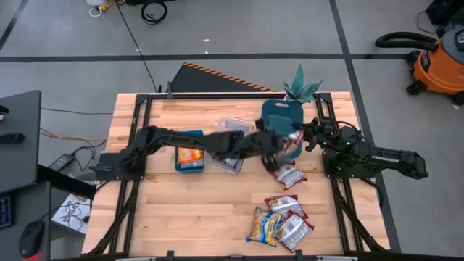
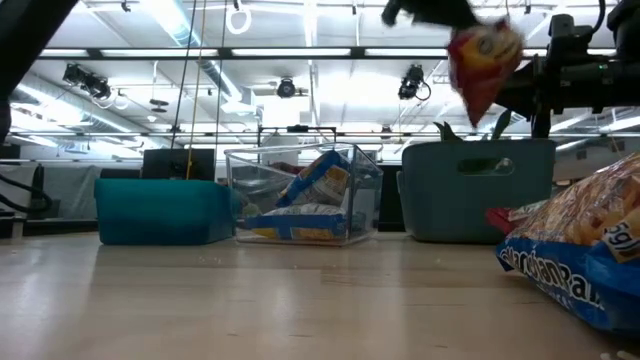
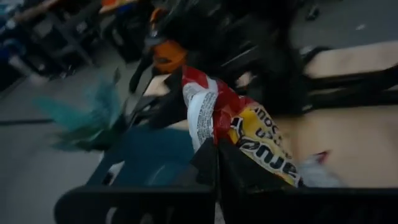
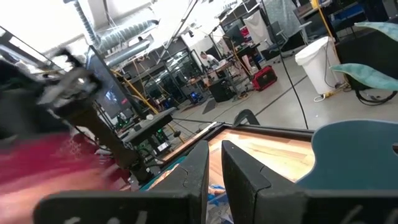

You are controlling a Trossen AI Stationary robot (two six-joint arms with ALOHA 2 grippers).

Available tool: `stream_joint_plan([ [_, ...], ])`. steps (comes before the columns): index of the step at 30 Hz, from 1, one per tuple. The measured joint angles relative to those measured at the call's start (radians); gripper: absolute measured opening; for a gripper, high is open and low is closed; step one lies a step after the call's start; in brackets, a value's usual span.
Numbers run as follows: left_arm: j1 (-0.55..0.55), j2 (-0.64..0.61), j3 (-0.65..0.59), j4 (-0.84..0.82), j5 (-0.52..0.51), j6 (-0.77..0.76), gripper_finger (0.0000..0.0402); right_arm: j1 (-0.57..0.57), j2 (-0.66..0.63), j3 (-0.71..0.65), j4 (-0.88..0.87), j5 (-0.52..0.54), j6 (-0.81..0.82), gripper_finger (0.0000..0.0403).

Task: Sort Maruchan noodles
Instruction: Put the red noodle pack into the dark green bin

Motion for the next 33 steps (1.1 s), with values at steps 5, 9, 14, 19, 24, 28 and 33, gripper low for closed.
stream_joint_plan([
  [5, 0.093, 0.049, -0.021, -0.03, 0.142, -0.067, 0.0009, 0.0, 0.0, 0.0, -0.005, 0.0, 0.0, 0.005],
  [9, 0.133, 0.097, -0.026, -0.06, 0.172, -0.117, 0.0048, 0.0, 0.002, 0.0, -0.001, 0.0, 0.0, 0.005],
  [14, 0.136, 0.103, -0.025, -0.074, 0.173, -0.13, 0.012, 0.0, 0.002, 0.0, -0.002, 0.001, 0.0, 0.005],
  [19, 0.119, 0.061, -0.026, -0.107, 0.194, -0.167, 0.0153, 0.0, 0.002, 0.0, 0.001, 0.0, 0.0, 0.005],
  [24, 0.068, 0.041, -0.023, -0.125, 0.428, -0.217, 0.0155, 0.0, 0.002, 0.0, 0.0, 0.0, 0.0, 0.005],
  [28, -0.019, 0.084, -0.026, -0.142, 0.401, -0.225, 0.0155, 0.0, 0.002, 0.0, 0.0, 0.0, 0.0, 0.005],
  [33, -0.105, 0.143, -0.026, -0.126, 0.203, -0.233, 0.0155, 0.0, 0.002, 0.0, -0.002, 0.0, 0.0, 0.005],
])
